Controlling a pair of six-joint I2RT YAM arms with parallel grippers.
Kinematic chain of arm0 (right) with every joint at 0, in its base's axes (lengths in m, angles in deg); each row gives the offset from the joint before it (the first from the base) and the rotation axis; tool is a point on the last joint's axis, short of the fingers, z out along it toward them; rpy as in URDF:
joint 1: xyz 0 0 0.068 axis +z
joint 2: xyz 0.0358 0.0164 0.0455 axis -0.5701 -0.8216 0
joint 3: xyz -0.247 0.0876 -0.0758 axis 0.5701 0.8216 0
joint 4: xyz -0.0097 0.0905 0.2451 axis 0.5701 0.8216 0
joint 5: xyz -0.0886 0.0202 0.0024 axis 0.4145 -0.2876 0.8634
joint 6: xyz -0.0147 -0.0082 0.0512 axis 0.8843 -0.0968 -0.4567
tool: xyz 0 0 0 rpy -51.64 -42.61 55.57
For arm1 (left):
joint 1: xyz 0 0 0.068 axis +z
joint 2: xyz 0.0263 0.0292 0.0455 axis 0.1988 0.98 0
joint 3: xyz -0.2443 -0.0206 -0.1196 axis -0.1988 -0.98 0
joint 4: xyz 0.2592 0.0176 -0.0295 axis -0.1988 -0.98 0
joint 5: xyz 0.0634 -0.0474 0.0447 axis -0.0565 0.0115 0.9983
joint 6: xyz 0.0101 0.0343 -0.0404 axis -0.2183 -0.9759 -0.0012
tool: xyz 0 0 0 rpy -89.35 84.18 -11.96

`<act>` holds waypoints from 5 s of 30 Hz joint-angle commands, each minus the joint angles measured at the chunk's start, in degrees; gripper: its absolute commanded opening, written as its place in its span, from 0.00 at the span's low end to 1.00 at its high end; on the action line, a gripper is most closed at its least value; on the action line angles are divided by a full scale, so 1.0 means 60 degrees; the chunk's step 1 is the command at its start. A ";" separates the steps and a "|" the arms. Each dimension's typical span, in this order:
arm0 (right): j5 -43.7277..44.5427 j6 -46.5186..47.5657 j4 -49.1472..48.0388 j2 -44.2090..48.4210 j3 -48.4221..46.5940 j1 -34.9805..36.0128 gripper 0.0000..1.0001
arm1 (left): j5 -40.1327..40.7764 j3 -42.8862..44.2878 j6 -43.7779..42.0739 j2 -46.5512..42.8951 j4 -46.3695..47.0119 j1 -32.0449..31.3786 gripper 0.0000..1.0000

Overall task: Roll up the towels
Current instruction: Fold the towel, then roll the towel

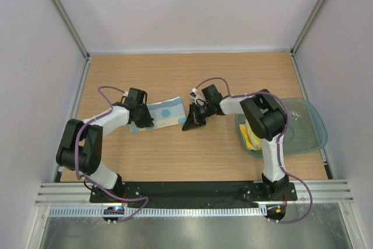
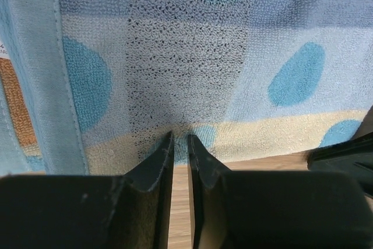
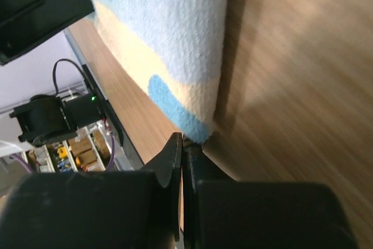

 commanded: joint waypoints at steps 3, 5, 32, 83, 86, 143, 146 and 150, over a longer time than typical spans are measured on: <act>-0.1284 -0.0378 -0.1074 0.1128 0.0035 0.0178 0.01 | -0.0135 0.0018 -0.0519 0.0260 0.0226 0.0053 0.14; -0.1622 -0.0394 -0.1134 0.1158 -0.0127 0.0208 0.01 | -0.0224 0.0047 -0.0549 0.0334 0.0270 0.0053 0.13; 0.0940 -0.0363 -0.1466 -0.1362 -0.0116 -0.0012 0.01 | -0.0064 0.0107 -0.0681 0.0143 -0.0081 -0.0137 0.08; 0.1763 -0.0686 0.1097 0.1030 -0.1022 -0.0816 0.01 | 0.2428 0.2524 -0.1149 -0.1352 -0.2764 -0.1221 0.26; 0.1104 -0.1023 0.0101 0.0486 -0.0802 -0.1285 0.01 | 0.2252 0.2596 -0.1164 -0.0854 -0.2470 -0.1221 0.25; 0.9142 0.0705 0.4606 1.0342 0.1147 -0.0583 0.98 | 0.5730 0.3431 -0.1137 -0.2145 -0.4002 -0.6300 0.65; 0.9891 0.0690 0.5207 1.0402 0.1117 -0.0612 0.98 | 0.6511 0.3694 -0.0346 -0.0871 -0.4809 -0.7503 0.51; 0.9847 0.0647 0.5472 1.0285 0.1322 -0.0598 0.96 | 0.6675 0.3987 0.0490 0.0463 -0.4726 -0.8646 0.44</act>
